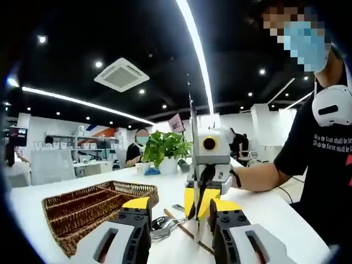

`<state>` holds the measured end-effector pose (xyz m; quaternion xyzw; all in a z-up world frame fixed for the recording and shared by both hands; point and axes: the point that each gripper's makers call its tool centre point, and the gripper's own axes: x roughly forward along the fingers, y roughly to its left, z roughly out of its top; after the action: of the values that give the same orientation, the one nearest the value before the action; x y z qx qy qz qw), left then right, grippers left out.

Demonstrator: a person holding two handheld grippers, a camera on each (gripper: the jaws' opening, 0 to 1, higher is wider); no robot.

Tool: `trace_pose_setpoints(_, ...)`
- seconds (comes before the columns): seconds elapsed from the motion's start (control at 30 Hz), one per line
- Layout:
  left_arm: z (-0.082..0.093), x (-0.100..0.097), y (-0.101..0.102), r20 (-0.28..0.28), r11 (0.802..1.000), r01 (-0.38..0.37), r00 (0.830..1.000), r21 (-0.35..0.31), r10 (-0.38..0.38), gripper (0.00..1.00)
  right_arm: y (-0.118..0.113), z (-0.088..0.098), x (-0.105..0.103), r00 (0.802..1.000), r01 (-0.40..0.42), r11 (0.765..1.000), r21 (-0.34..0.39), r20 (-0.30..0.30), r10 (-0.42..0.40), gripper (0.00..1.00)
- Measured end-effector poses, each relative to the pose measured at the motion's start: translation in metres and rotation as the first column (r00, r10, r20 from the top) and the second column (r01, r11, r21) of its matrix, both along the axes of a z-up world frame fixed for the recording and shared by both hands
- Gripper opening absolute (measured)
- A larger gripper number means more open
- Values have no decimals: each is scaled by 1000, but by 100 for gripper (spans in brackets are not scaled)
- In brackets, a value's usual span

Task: Arrange the knives, forks, and spoons in their matching storage slots by inserting each utensil handle-first until every utensil is classified and aligned in the correct compartment

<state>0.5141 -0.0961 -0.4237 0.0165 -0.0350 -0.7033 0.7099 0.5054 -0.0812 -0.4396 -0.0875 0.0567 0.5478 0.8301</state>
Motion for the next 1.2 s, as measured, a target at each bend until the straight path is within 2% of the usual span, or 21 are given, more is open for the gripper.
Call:
trace_pose_setpoints(0.03,1,-4,1,4,1000,13,1000,-4,-13,40,0,0,0,1000,2,1000,0,-3,-2,0)
trace_pose_setpoints(0.07,6,-14,2,-14,997,67,998,-35,-67,39,-1,2,1,1000,3,1000,8,0,-3,0)
trace_pose_setpoints(0.1,2,-13,3,-39,998,62,997,-16,-63,39,-1,4,0,1000,2,1000,15,0,-2,0)
trace_pose_setpoints(0.2,-21,-12,0,-6,994,61,998,96,-61,39,-1,9,1,1000,3,999,37,2,-3,0)
trace_pose_setpoints(0.27,-25,-12,-5,-13,993,62,998,101,-61,39,-1,13,1,1000,-1,998,62,0,1,0)
trace_pose_setpoints(0.33,-28,-15,-10,-8,992,62,998,108,-62,32,2,16,0,1000,-10,997,83,-1,11,0)
trace_pose_setpoints(0.43,-26,-22,-16,19,992,75,997,101,-78,20,5,18,-1,1000,-18,995,97,1,18,0)
trace_pose_setpoints(0.57,-16,-25,-19,7,996,81,997,45,-81,13,7,23,-2,1000,-31,990,135,2,31,0)
trace_pose_setpoints(0.7,-9,-29,-24,39,997,79,996,9,-79,11,8,26,-3,999,-45,986,160,2,45,0)
trace_pose_setpoints(0.77,-8,-25,-21,39,998,63,997,10,-64,11,6,27,-1,999,-44,985,166,5,44,1)
trace_pose_setpoints(0.83,-2,-17,-16,41,999,38,998,-16,-37,8,4,29,-1,999,-42,982,183,5,42,1)
trace_pose_setpoints(0.87,-1,-21,-14,29,998,64,998,-15,-63,5,4,30,0,999,-38,982,187,15,35,1)
trace_pose_setpoints(0.93,-1,-22,-16,33,998,64,997,-13,-63,5,5,31,-2,999,-49,980,194,11,47,1)
trace_pose_setpoints(1.1,-5,-24,-14,32,997,80,996,16,-81,3,8,27,-8,996,-73,984,163,59,65,2)
trace_pose_setpoints(1.2,-8,-26,-14,30,995,88,996,37,-89,2,6,25,-9,996,-78,984,158,54,70,2)
